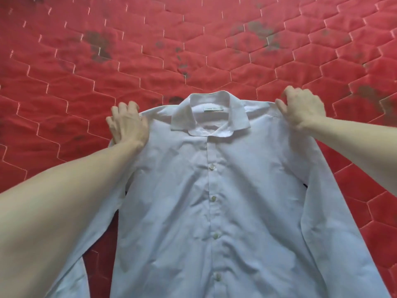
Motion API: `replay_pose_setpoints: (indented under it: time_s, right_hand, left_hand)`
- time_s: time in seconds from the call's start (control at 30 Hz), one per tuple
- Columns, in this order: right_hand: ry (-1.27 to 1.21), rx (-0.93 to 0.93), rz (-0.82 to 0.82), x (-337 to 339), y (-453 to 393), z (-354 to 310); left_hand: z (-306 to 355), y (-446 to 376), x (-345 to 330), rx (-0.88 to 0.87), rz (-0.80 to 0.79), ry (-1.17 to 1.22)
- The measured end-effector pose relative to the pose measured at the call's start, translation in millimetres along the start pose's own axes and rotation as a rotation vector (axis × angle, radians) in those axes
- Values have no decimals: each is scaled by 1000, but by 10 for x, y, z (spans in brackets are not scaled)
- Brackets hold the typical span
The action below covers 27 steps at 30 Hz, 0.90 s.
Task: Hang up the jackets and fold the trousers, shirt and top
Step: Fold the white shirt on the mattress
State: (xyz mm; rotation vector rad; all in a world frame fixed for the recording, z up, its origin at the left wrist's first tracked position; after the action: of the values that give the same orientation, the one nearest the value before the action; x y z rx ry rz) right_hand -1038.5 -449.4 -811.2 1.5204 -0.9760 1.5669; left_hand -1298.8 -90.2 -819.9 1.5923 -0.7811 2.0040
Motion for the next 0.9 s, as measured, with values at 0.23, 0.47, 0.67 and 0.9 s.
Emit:
replay_pose_setpoints:
  time_s: [0.23,0.47,0.67,0.9]
  right_hand:
    - [-136,218,-13,-221,974,-255]
    - [-265,-106,66,-200,2288,209]
    - [-447,-634,11,-269,2924,1065]
    - [-475,-490,-170,-408,2939,1477]
  left_hand:
    - [632,817,-193,-456,-162,13]
    - [1281,2146,-413,-806,-460,5]
    - [1477,2706,-517,-721,-561,-52]
    - [1704,2797,-526,-599,-533,-113]
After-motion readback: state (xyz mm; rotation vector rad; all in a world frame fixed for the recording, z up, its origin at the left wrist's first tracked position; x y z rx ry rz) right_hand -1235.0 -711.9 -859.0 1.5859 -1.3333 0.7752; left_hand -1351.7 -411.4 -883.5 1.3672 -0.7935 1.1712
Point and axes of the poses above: each hand's wrist, its own y-axis away from the middle knuckle, its own x-axis out of the back of the hand, z = x × y, the point moved 7 cm from there along -y, towards the middle knuckle, and after that the axes turned 7 degrees about z, right-handed, at the moved point
